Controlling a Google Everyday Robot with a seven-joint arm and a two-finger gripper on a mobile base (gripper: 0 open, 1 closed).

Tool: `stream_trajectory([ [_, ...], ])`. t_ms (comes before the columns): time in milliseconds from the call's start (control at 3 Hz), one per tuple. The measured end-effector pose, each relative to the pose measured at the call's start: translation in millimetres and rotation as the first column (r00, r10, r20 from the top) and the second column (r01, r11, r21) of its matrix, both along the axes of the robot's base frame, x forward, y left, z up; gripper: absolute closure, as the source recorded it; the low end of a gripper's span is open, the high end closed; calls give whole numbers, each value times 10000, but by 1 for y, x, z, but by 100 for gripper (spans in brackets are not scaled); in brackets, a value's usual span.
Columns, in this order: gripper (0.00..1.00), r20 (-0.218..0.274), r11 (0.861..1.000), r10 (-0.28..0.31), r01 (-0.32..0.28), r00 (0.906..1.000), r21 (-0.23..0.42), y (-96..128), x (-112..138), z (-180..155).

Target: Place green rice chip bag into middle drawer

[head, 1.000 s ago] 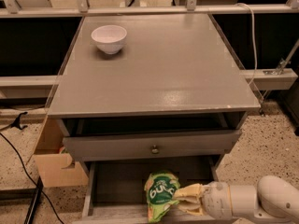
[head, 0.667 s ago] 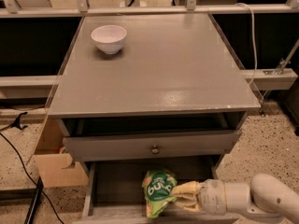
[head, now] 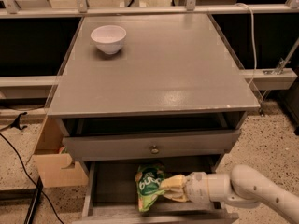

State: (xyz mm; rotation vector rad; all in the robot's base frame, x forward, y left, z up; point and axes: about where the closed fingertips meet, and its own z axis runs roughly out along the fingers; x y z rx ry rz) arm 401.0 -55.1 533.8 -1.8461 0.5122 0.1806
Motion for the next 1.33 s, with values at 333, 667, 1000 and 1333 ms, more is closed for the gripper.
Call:
stream_trajectory([
  [333, 100, 777, 9969, 473, -422, 9959, -663, 16, 10, -10],
  [667, 100, 1155, 9840, 790, -589, 9902, -1681, 23, 17, -25],
  [1000, 100, 1547, 9490, 978, -453, 9831, -3120, 25, 24, -47],
  [1333, 100, 1799, 9484, 681, -77, 9813, -3168, 25, 34, -47],
])
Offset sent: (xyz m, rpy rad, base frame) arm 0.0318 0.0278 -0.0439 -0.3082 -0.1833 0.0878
